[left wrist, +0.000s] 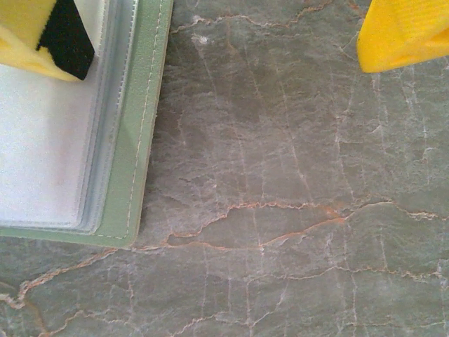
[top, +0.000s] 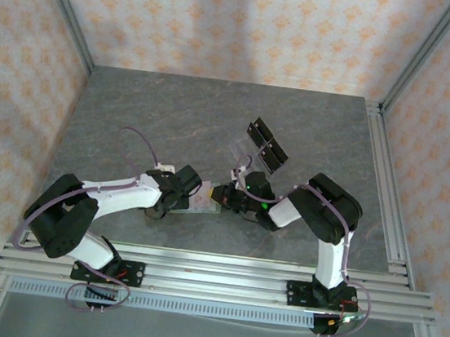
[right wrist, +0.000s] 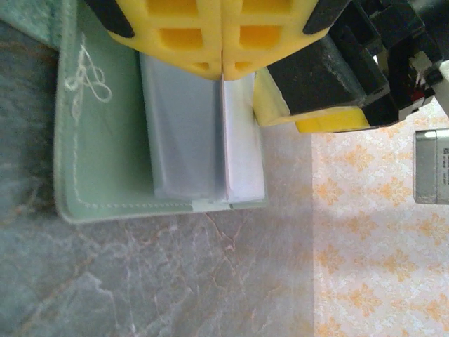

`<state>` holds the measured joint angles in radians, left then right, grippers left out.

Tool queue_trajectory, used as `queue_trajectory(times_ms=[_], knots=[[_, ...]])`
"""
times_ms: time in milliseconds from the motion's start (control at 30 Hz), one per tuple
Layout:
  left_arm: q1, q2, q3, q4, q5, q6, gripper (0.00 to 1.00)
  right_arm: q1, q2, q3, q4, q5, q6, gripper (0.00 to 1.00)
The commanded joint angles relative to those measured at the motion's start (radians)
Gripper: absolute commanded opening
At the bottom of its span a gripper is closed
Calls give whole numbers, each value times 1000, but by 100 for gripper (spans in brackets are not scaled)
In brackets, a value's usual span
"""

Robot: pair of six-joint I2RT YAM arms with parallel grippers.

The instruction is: Put the credit cards into the card holder

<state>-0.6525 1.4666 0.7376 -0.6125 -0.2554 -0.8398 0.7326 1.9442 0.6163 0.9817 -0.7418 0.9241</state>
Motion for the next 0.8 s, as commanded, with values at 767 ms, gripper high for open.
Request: queue_trajectory(times_ms=[767], knots=[[1, 15, -25, -38, -16, -4, 100, 10, -35, -27, 107, 38, 3, 0]])
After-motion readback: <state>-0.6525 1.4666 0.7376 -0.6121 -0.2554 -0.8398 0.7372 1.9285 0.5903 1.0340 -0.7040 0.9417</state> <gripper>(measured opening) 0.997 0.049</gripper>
